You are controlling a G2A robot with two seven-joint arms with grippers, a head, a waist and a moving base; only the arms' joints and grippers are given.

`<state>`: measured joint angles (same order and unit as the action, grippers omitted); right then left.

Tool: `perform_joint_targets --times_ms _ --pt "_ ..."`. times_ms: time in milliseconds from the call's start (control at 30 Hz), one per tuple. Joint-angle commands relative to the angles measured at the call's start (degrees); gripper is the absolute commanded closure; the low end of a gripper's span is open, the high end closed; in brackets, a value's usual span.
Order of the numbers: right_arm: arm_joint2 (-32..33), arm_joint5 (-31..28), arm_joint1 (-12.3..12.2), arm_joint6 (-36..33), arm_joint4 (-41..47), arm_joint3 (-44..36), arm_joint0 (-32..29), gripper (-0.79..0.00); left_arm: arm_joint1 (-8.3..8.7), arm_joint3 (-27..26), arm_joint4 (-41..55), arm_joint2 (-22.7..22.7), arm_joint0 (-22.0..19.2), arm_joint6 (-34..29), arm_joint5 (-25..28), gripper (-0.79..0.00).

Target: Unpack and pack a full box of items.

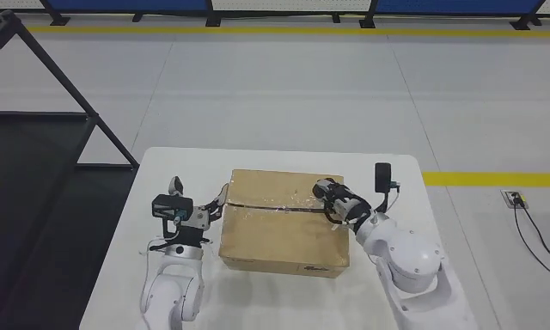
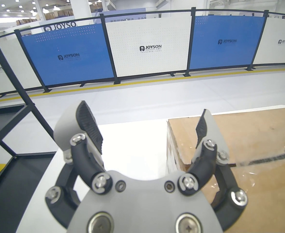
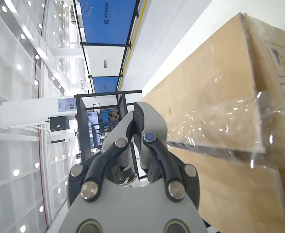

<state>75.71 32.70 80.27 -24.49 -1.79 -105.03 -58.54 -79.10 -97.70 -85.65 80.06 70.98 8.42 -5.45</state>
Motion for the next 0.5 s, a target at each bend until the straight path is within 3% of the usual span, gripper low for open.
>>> perform_joint_targets --times_ms 0,467 --pt "-0.3 1.1 -0.3 -2.9 -1.1 0.0 0.5 0.000 0.04 -0.3 0.4 0.5 0.5 0.4 0.0 -0.785" --pt "-8.2 8.3 -0.1 -6.7 -5.5 8.5 9.5 0.000 0.24 -0.4 4.4 5.0 2.9 2.5 -1.6 -0.785"
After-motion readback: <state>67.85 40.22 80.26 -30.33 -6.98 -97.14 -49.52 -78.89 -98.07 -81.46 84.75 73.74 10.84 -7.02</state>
